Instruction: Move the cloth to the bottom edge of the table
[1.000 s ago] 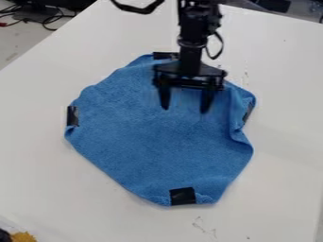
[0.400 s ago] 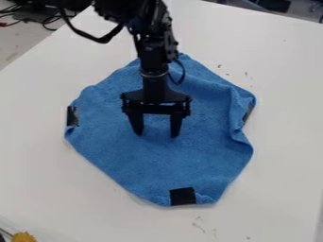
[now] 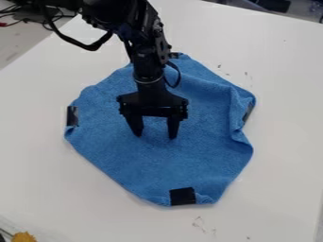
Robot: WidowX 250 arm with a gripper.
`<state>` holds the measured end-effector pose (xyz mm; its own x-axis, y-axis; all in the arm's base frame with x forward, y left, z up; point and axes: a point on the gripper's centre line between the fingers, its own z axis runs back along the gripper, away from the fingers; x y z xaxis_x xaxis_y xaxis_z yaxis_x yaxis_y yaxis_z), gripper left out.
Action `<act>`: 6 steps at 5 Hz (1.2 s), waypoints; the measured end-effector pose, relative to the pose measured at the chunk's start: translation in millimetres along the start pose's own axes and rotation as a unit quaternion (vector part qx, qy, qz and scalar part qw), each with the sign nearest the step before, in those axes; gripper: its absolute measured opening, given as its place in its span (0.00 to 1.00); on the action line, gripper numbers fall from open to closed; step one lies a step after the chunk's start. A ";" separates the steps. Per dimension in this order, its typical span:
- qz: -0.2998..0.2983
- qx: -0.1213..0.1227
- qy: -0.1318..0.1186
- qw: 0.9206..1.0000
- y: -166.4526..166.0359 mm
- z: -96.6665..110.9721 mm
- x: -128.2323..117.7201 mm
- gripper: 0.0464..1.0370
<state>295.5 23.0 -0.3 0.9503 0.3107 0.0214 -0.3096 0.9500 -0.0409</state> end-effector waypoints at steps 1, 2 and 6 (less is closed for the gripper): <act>0.001 0.011 0.014 1.000 8.8 -1.6 -16.2 0.96; 0.037 0.027 0.027 0.999 26.3 -0.1 -42.9 0.96; 0.095 0.055 0.039 0.993 79.1 2.8 -80.6 0.96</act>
<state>194.3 73.2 -2.4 0.8727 0.4853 -0.0536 -0.4812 0.8735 0.0734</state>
